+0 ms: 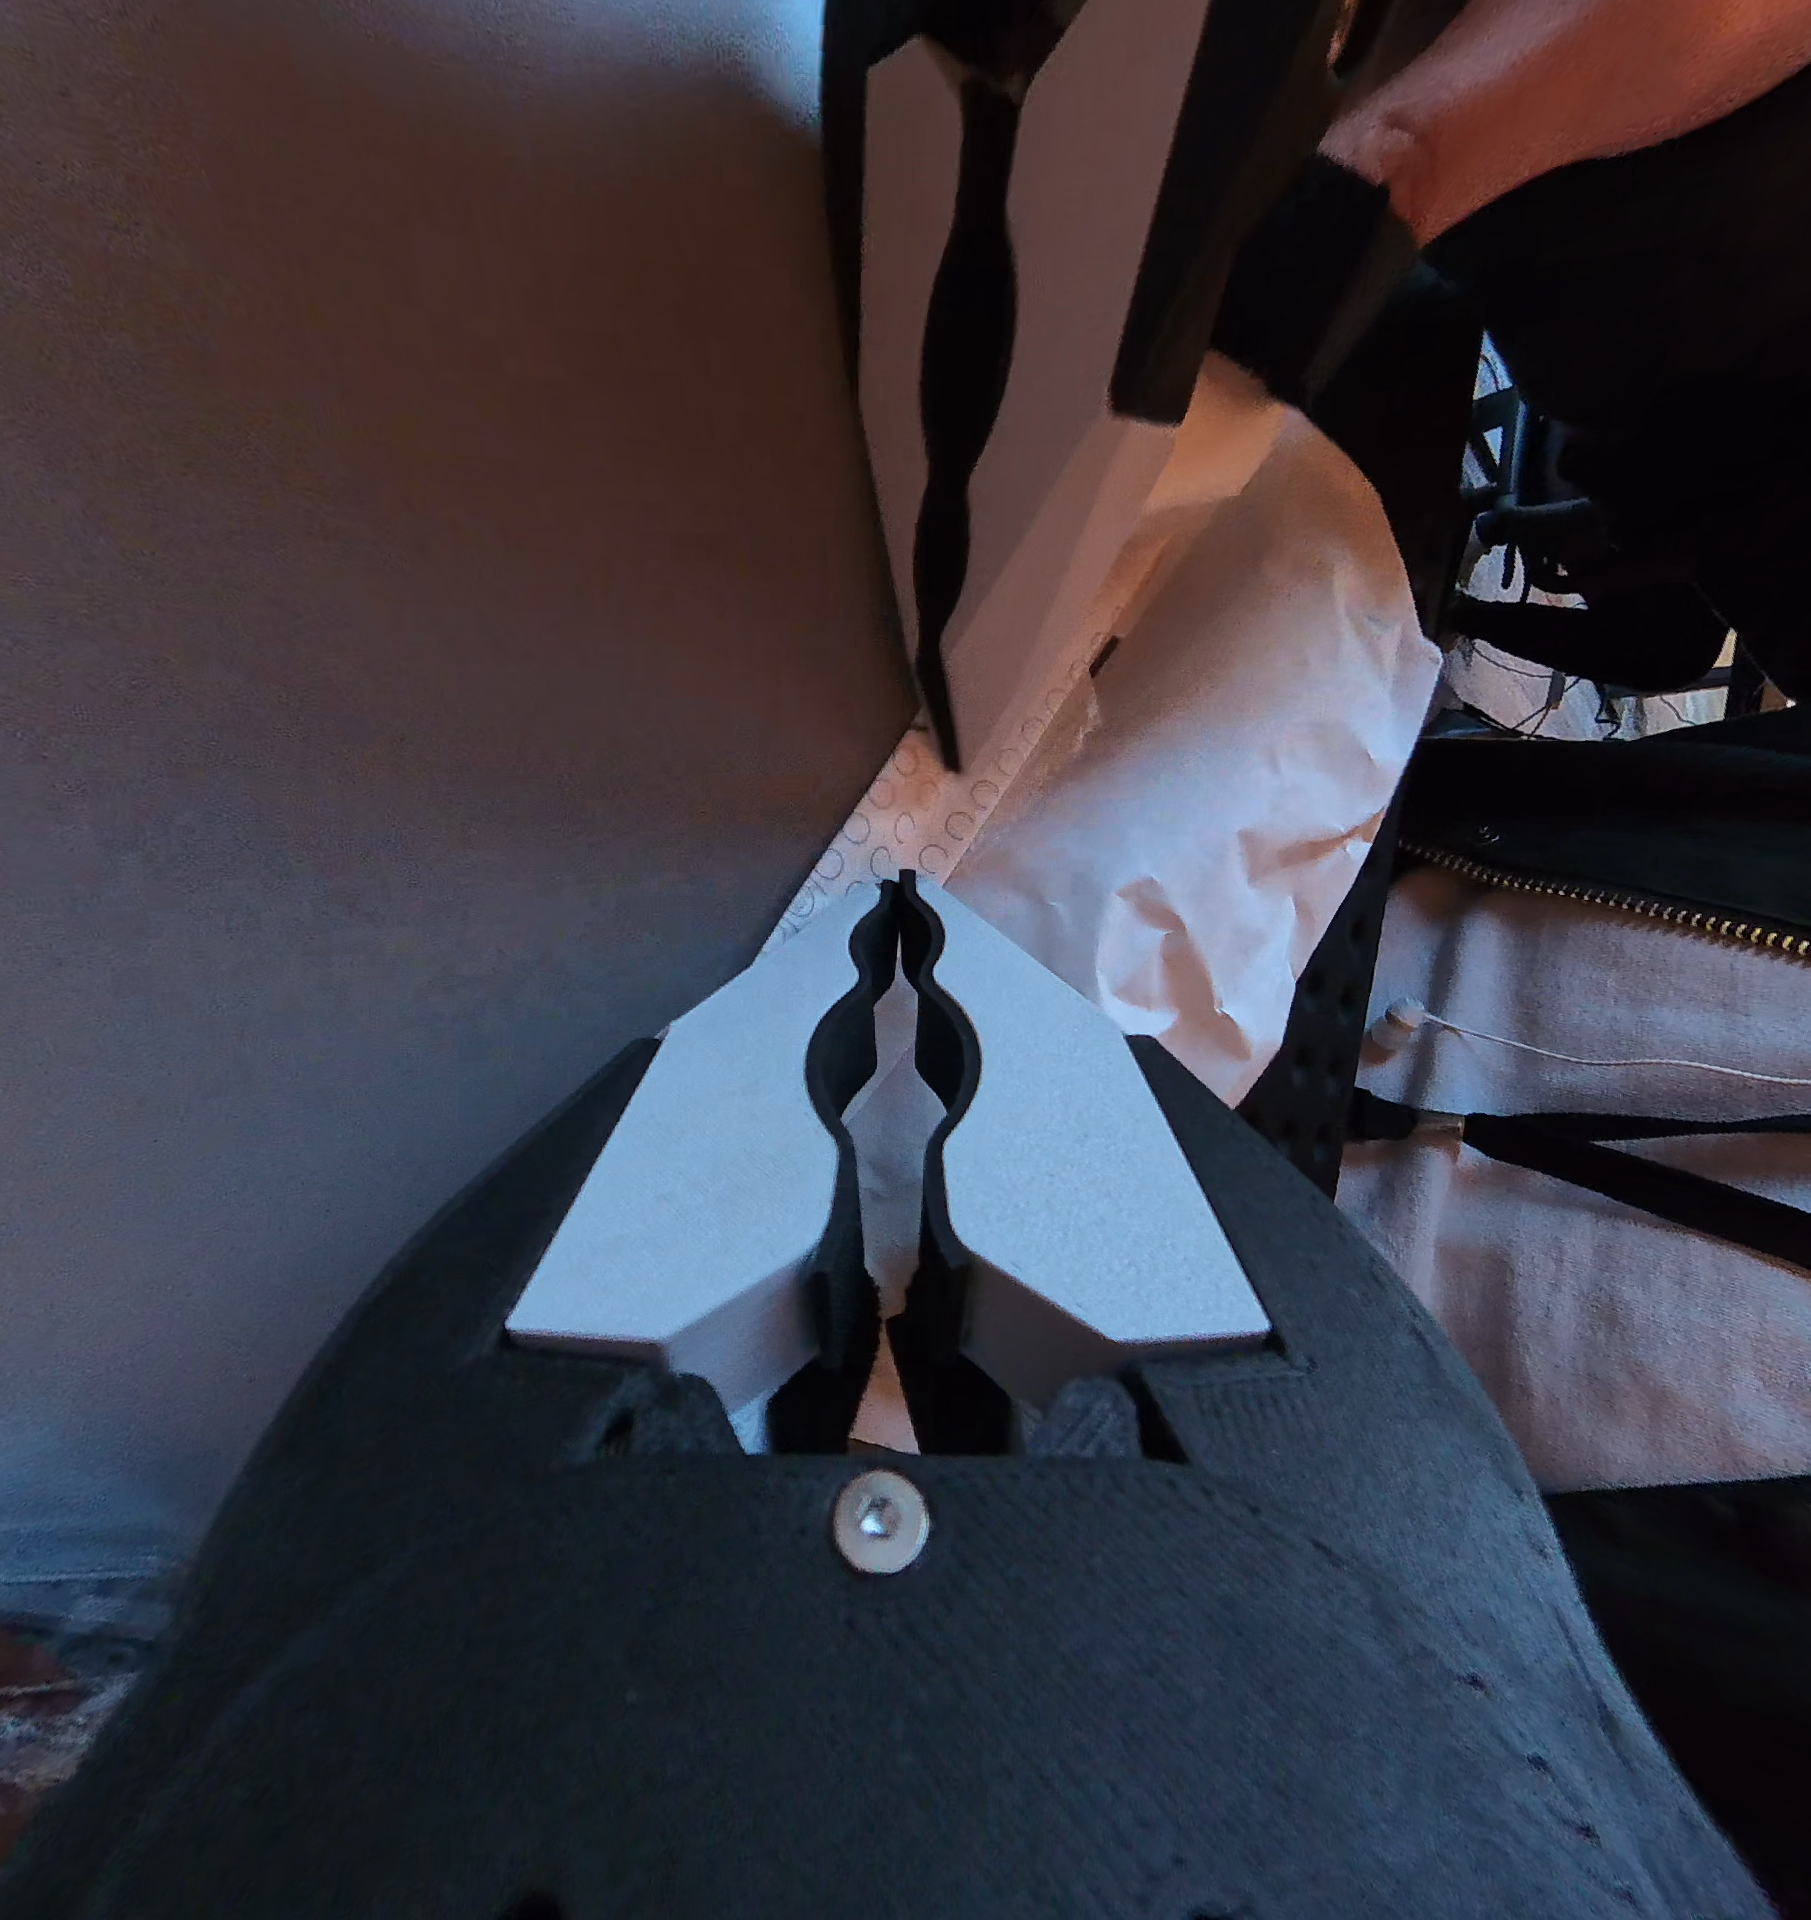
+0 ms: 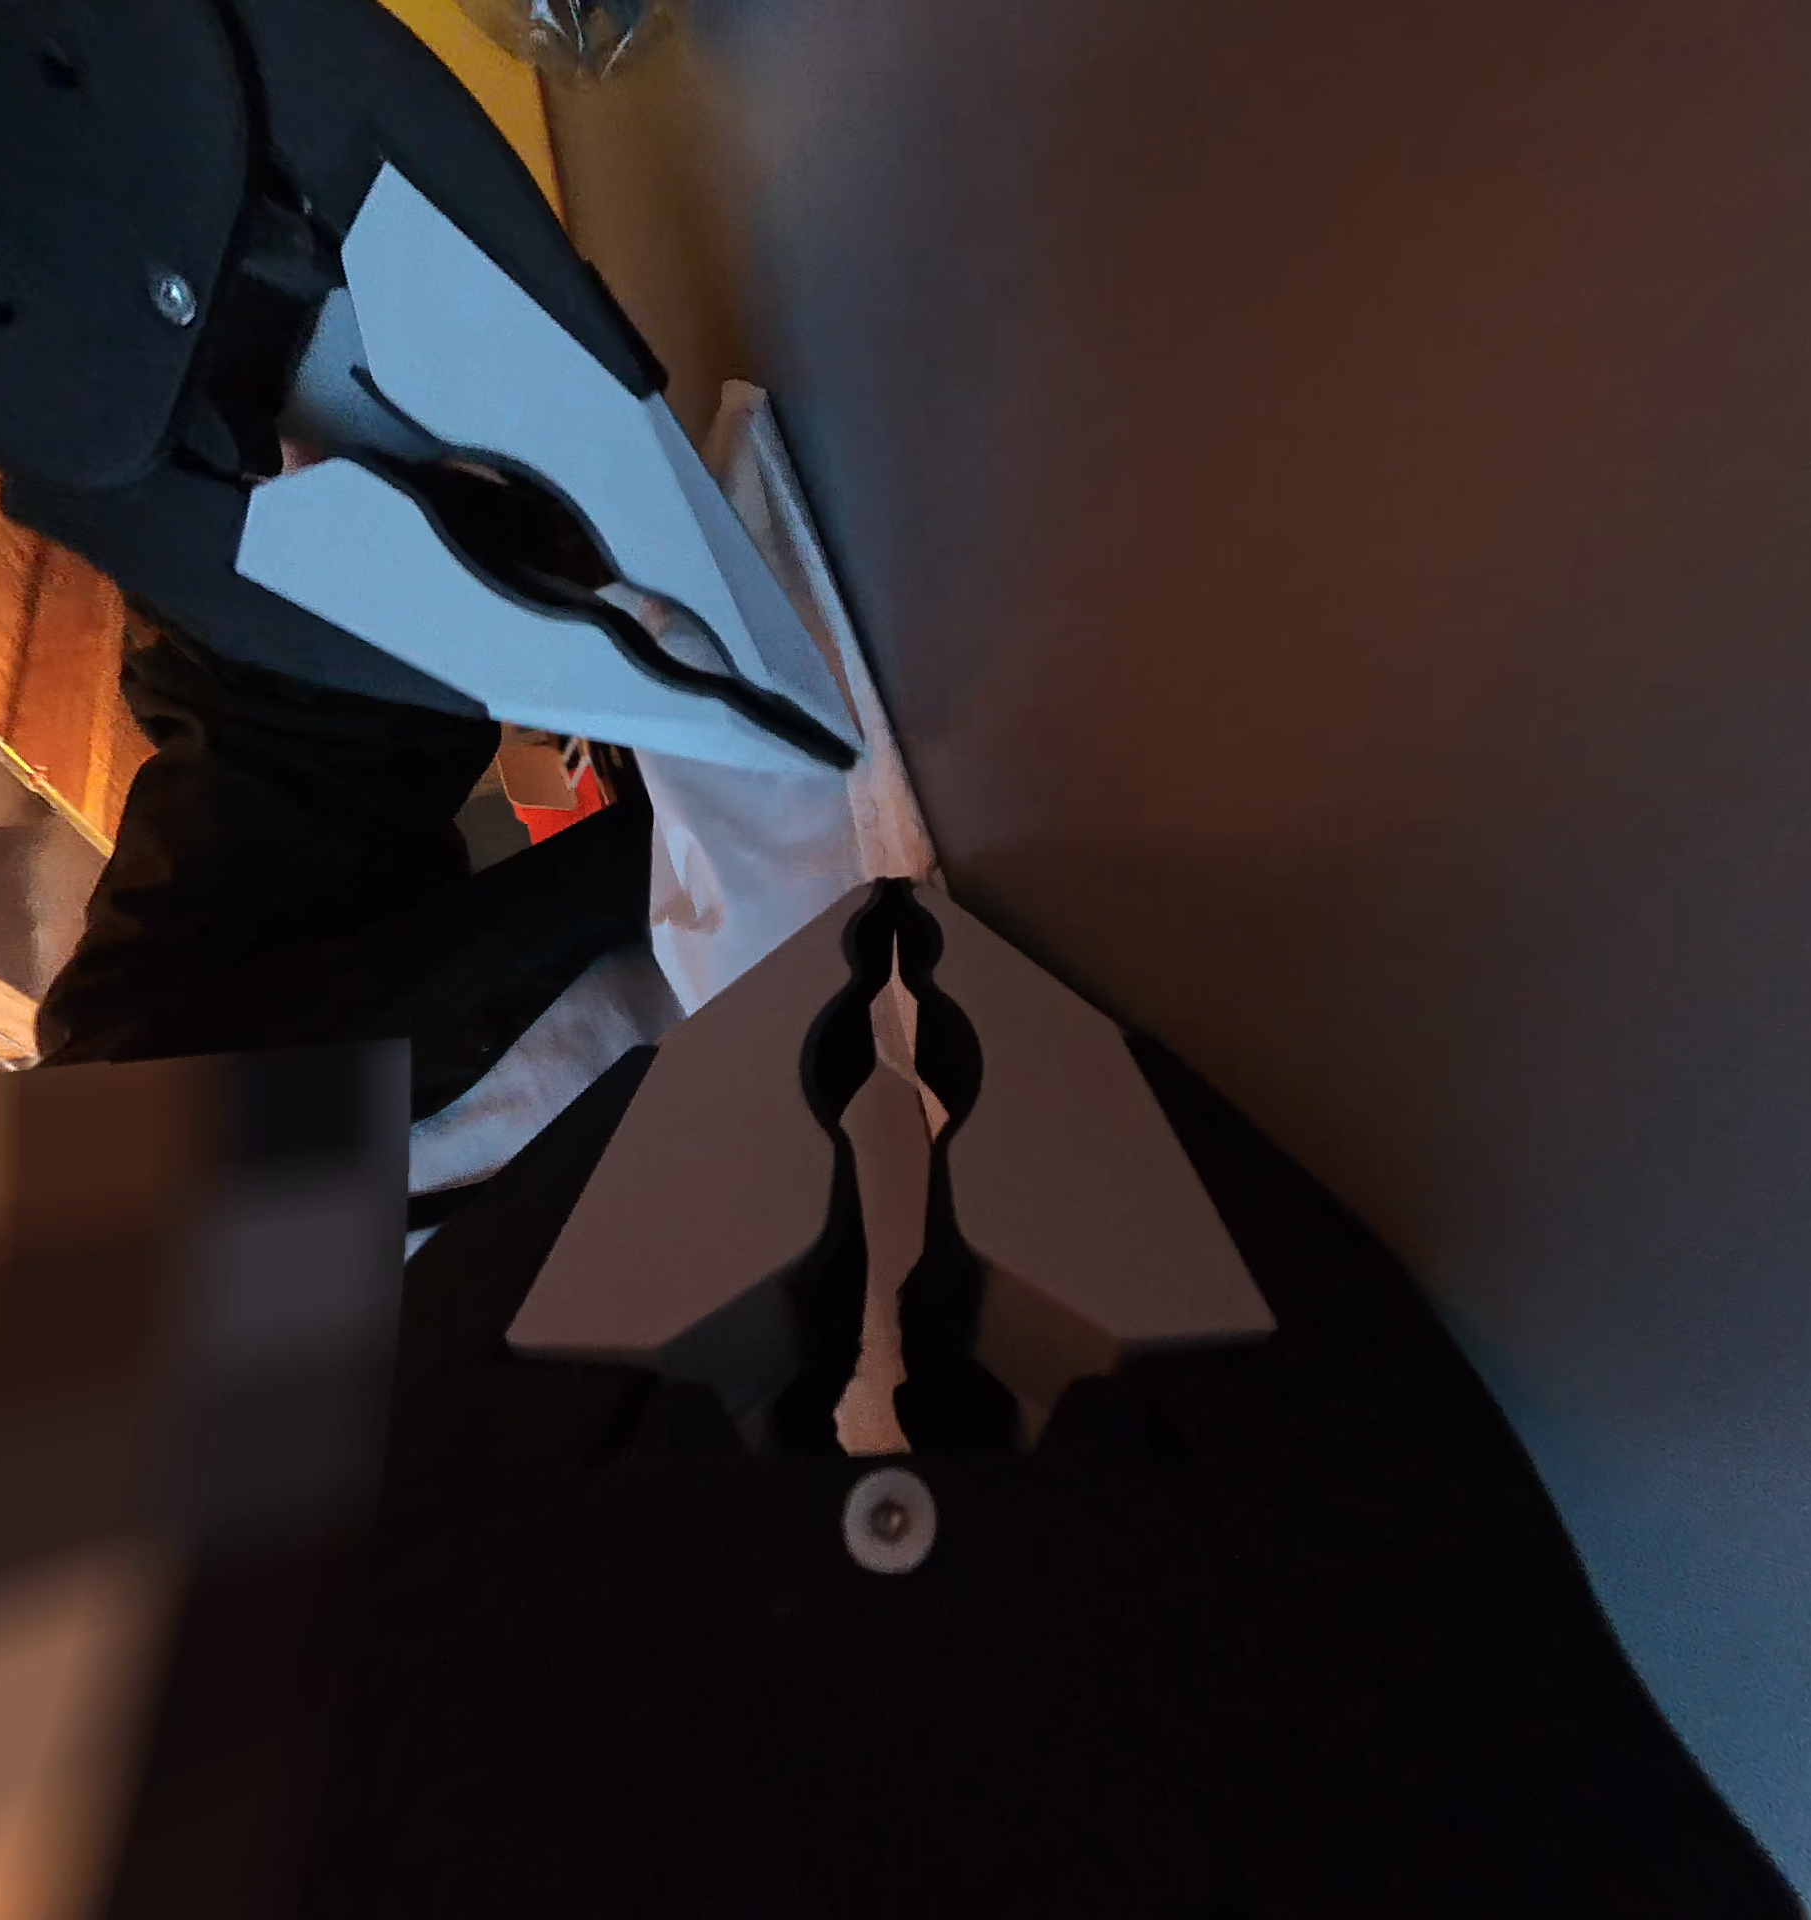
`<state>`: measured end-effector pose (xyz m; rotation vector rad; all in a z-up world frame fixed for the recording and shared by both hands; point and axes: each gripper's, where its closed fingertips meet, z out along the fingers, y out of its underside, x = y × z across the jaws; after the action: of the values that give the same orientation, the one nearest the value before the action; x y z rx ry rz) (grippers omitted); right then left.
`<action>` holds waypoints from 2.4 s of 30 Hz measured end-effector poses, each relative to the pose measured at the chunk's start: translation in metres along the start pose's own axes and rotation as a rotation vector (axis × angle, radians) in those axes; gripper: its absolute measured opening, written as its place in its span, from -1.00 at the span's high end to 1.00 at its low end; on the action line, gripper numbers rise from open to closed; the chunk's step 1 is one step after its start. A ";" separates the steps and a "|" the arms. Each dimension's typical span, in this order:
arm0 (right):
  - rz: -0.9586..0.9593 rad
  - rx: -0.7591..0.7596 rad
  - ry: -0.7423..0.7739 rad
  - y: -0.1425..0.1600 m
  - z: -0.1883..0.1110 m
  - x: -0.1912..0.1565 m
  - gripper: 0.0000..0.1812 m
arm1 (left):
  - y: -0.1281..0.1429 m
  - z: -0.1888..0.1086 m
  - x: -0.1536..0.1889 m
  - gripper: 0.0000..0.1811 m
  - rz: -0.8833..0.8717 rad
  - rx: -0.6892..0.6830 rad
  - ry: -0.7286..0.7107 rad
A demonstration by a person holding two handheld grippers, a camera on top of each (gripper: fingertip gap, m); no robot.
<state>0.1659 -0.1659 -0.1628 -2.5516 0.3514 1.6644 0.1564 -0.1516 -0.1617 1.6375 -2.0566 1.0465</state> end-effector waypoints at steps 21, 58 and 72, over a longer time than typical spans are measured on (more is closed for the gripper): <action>-0.062 -0.057 0.033 -0.023 0.019 -0.010 1.00 | 0.002 -0.003 0.004 1.00 -0.214 0.056 0.165; -0.946 0.356 0.116 -0.030 -0.067 -0.065 0.84 | 0.004 -0.030 -0.002 0.85 -0.116 0.294 0.014; -1.015 -0.094 0.294 0.001 -0.012 0.003 0.78 | 0.017 -0.011 0.010 0.77 -0.043 0.137 -0.002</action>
<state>0.1778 -0.1698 -0.1609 -2.3253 -0.8829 0.9252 0.1349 -0.1497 -0.1537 1.7404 -1.9810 1.1946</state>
